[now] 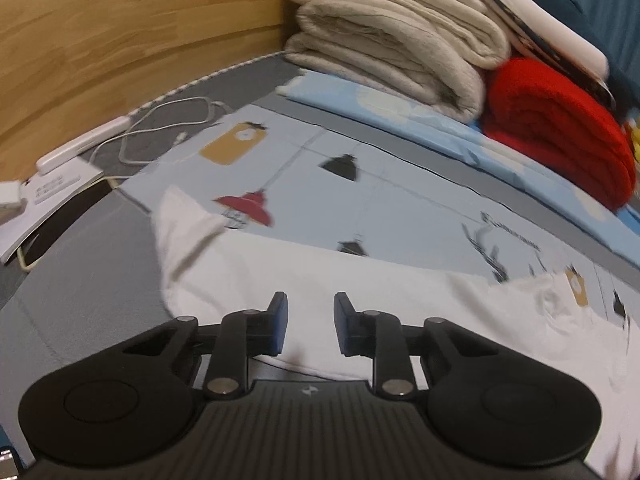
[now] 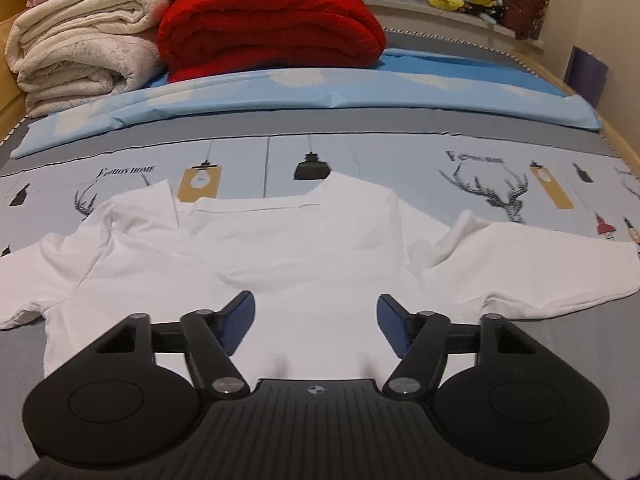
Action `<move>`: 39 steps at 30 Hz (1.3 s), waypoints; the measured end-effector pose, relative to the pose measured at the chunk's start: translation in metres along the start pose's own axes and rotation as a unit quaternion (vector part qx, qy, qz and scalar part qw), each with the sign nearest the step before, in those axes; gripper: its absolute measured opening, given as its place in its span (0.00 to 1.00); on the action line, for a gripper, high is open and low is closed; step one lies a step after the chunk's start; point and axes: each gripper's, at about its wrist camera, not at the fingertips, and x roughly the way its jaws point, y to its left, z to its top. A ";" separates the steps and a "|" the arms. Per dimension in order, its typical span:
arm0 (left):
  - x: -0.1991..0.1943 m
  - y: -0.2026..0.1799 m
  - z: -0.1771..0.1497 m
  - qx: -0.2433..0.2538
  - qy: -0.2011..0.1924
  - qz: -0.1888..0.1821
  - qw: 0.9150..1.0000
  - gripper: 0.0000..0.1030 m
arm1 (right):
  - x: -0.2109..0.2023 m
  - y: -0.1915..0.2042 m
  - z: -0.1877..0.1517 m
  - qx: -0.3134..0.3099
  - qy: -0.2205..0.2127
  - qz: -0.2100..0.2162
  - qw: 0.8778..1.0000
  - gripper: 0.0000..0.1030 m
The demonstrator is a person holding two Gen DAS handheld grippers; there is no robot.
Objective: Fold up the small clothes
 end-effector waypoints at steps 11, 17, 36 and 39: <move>0.045 0.136 0.004 -0.261 0.040 0.050 0.963 0.43 | 0.000 -0.001 0.020 -0.008 -0.061 0.028 0.998 0.37; 0.069 0.124 0.019 -0.171 0.018 0.078 0.982 0.70 | 0.007 0.000 0.032 -0.022 -0.080 0.051 0.995 0.37; 0.091 0.010 0.051 0.064 -0.059 0.231 0.969 0.05 | 0.020 0.032 0.028 -0.083 -0.043 0.089 0.992 0.36; 0.048 -0.036 0.062 0.058 -0.103 0.149 0.982 0.05 | 0.010 0.036 0.028 -0.087 -0.048 0.083 0.992 0.28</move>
